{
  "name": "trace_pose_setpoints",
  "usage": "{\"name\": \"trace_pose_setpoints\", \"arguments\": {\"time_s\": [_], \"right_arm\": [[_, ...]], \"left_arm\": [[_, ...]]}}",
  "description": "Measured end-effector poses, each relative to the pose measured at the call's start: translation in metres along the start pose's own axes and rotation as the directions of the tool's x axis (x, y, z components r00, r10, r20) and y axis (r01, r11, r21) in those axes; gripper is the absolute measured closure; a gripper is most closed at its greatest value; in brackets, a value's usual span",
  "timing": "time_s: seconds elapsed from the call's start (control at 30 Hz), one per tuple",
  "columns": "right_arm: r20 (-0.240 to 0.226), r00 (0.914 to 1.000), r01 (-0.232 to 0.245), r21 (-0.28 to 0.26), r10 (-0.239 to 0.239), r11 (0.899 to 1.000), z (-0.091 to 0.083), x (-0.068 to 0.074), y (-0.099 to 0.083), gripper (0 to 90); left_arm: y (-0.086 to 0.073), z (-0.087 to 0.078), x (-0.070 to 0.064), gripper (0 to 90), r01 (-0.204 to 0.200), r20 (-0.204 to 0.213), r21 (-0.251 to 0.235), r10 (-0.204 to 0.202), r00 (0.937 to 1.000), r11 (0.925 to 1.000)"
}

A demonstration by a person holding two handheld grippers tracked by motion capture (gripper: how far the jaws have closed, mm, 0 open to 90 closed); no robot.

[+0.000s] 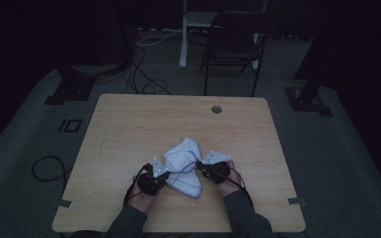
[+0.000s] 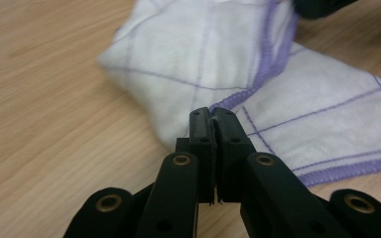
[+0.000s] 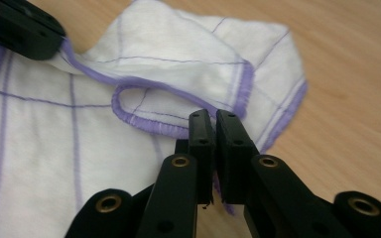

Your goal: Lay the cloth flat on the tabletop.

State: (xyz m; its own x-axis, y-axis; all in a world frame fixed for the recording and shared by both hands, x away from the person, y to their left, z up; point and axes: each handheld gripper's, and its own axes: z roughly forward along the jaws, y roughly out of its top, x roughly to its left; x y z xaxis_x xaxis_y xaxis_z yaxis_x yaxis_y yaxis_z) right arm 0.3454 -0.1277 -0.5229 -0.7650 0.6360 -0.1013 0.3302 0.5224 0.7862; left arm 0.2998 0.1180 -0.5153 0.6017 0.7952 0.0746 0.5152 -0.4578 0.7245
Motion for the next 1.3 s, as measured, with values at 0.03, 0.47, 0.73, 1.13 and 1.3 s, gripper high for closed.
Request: {"name": "trace_pose_setpoints", "arguments": {"time_s": [0.03, 0.47, 0.73, 1.13, 1.3], "right_arm": [[0.0, 1.0, 0.0, 0.0, 0.0, 1.0, 0.0, 0.0, 0.0, 87.0], [0.137, 0.984, -0.107, -0.058, 0.114, 0.993, -0.031, -0.038, 0.0, 87.4], [0.165, 0.9757, -0.132, -0.08, 0.144, 0.988, -0.045, -0.054, -0.002, 87.5], [0.202, 0.9654, -0.171, 0.017, 0.165, 0.985, -0.019, -0.063, -0.009, 87.3], [0.199, 0.9652, -0.179, 0.028, 0.17, 0.983, -0.015, -0.066, -0.011, 87.2]], "left_arm": [[0.0, 0.0, 0.0, 88.1, 0.0, 0.0, 0.0, 0.0, 1.0, 1.0], [-0.009, -0.015, 0.036, 88.1, 0.071, -0.075, -0.013, -0.071, 0.9946, 0.9974], [-0.011, -0.012, 0.044, 88.0, 0.065, -0.076, 0.001, -0.065, 0.995, 0.9979], [-0.014, 0.007, 0.055, 70.1, 0.062, -0.082, 0.07, -0.057, 0.995, 0.9956], [-0.013, -0.004, 0.046, 59.0, 0.017, -0.05, 0.06, -0.014, 0.9987, 0.9981]]}}
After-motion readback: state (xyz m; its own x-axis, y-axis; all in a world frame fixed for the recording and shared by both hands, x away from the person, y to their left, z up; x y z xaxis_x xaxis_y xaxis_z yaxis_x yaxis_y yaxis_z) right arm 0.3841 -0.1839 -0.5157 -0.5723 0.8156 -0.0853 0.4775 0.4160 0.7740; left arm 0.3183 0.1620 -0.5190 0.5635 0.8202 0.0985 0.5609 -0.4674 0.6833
